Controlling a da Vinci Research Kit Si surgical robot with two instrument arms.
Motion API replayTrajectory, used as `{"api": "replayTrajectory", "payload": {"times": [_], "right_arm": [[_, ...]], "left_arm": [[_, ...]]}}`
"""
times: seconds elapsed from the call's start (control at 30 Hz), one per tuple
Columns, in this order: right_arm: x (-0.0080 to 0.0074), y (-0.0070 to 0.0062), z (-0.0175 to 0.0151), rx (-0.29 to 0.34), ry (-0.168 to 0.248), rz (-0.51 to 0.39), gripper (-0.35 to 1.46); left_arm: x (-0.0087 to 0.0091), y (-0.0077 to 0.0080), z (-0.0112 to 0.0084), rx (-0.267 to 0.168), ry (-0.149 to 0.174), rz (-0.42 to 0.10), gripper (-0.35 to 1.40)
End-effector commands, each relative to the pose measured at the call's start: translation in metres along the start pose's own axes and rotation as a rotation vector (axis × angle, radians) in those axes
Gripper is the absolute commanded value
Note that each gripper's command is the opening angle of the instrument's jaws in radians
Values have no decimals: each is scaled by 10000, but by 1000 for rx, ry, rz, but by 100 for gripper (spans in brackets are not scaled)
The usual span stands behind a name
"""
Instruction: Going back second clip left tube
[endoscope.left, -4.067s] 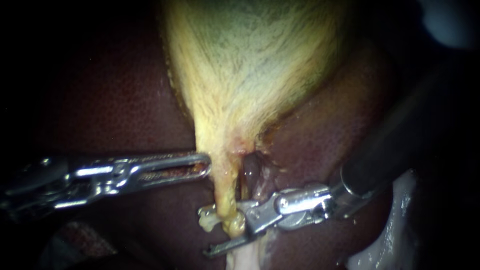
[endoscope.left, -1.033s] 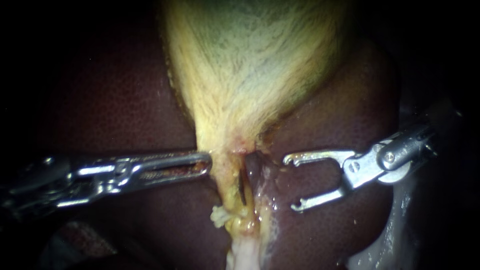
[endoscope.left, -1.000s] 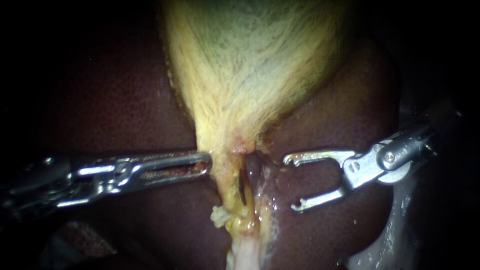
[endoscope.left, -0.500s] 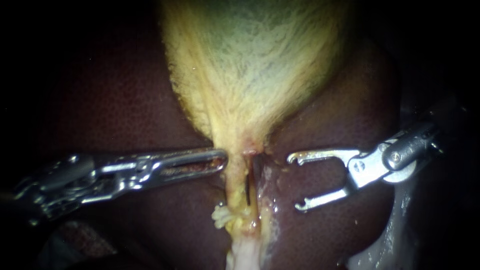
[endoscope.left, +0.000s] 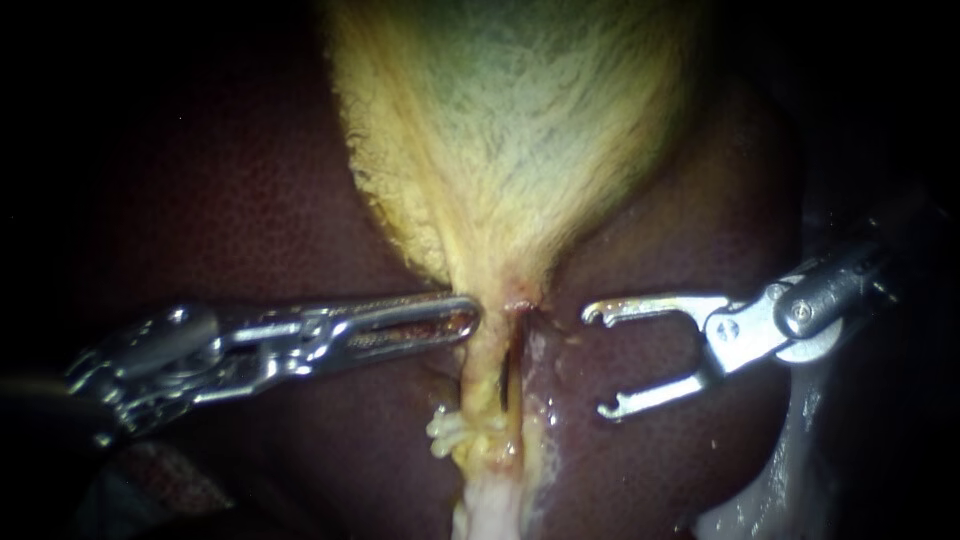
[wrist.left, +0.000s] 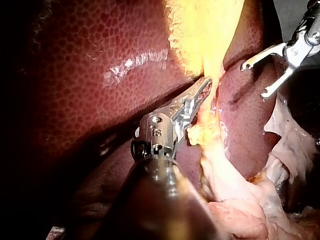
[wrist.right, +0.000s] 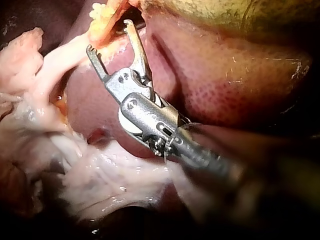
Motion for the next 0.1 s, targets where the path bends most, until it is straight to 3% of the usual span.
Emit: {"api": "replayTrajectory", "payload": {"times": [0.03, 0.1], "right_arm": [[0, 0, 0, 0, 0, 0, 60], [1, -1, 0, 0, 0, 0, 60]], "left_arm": [[0, 0, 0, 0, -1, -2, -35], [0, 0, 0, 3, 1, -2, -35]]}}
